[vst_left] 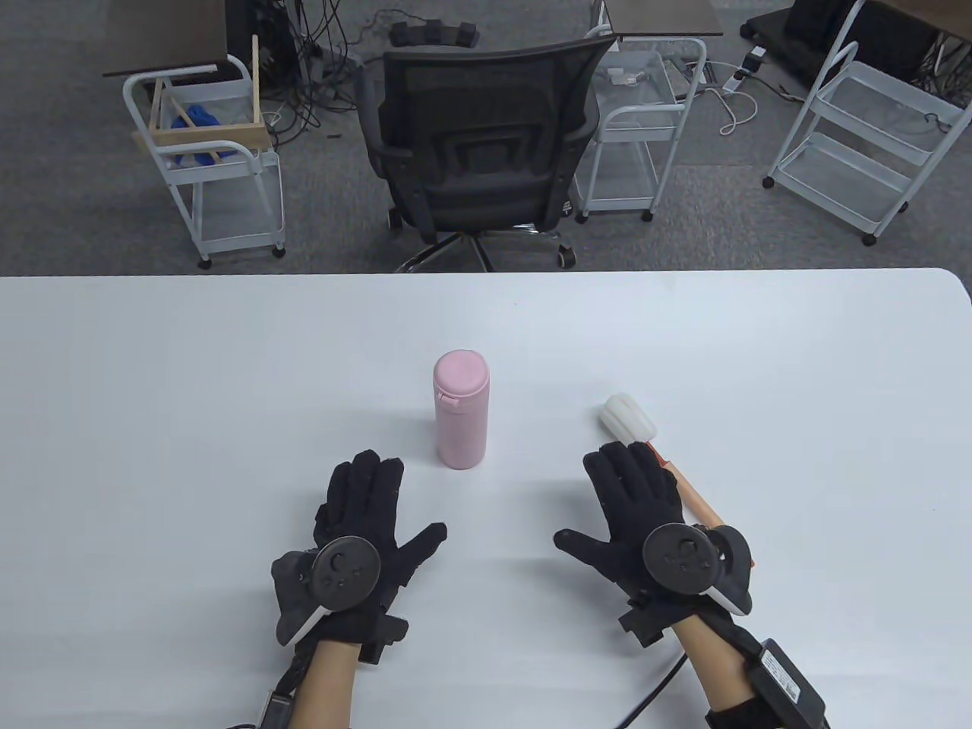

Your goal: Insert cup brush into the thermos (Clean the thermos with cup brush)

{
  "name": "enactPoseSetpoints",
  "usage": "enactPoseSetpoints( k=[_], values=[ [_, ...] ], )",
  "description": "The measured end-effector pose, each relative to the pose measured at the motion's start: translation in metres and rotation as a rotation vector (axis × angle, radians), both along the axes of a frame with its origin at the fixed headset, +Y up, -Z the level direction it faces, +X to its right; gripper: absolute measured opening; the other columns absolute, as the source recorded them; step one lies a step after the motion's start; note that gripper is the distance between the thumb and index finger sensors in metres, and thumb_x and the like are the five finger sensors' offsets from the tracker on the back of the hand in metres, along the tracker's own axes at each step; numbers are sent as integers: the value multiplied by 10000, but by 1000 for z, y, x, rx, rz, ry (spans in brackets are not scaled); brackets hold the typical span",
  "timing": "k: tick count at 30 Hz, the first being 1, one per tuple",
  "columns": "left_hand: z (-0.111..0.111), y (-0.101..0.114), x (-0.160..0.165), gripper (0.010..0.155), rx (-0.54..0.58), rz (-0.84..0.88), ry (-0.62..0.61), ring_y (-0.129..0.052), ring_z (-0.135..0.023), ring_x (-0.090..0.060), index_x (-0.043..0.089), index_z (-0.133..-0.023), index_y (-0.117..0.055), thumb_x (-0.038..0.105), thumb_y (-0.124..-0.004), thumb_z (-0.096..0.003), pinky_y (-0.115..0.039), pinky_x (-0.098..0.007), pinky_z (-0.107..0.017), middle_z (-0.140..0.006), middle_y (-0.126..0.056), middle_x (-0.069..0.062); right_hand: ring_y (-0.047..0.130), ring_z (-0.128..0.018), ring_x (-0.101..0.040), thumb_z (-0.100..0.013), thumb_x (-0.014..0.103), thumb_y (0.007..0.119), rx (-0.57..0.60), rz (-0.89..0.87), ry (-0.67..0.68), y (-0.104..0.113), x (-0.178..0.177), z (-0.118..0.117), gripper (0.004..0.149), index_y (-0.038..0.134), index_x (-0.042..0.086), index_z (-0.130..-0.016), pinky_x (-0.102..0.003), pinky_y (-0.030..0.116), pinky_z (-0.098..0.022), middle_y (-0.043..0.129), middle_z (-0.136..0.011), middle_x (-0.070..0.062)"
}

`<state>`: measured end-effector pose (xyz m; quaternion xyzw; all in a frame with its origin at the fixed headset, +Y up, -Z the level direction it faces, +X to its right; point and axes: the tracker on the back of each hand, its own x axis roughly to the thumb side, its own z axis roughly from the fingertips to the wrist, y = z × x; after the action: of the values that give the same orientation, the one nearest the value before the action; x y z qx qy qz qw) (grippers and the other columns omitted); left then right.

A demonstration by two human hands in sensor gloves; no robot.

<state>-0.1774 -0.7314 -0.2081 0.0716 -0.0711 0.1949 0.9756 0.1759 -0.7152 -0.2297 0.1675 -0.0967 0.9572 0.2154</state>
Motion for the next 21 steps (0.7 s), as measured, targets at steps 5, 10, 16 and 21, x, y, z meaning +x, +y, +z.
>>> enactPoseSetpoints(
  k=[5,10,16,21],
  values=[
    [-2,-9,-1,889,-50,-89,34,-325,-1164,-523,168,-1232,-410,700,-726,-592,-480,-789,-690,-1295,-330,-184,374,-1115,-535,-462,706,828,-29,104,-17,-9,-4,-4,949,478,185,-1174,-718,419,-710,442,-1222,-189],
    [-5,-11,-1,864,-71,-127,54,-336,-1160,-533,189,-1233,-420,691,-725,-599,-478,-790,-687,-1295,-334,-183,386,-1107,-549,-468,714,813,-14,174,-9,-11,-6,-3,942,474,192,-1175,-719,438,-706,448,-1221,-192],
    [-5,-11,0,857,-67,-146,58,-349,-1159,-539,194,-1231,-426,691,-722,-599,-479,-792,-685,-1296,-339,-174,399,-1108,-542,-471,712,810,-46,169,-1,-14,-3,-4,938,476,192,-1176,-717,445,-705,459,-1219,-194],
    [-6,-12,0,858,-62,-142,56,-349,-1161,-535,192,-1232,-423,692,-719,-601,-478,-791,-686,-1296,-337,-176,407,-1108,-534,-472,711,810,-56,162,2,-14,-2,-4,934,479,192,-1174,-715,451,-704,466,-1215,-195]
  ],
)
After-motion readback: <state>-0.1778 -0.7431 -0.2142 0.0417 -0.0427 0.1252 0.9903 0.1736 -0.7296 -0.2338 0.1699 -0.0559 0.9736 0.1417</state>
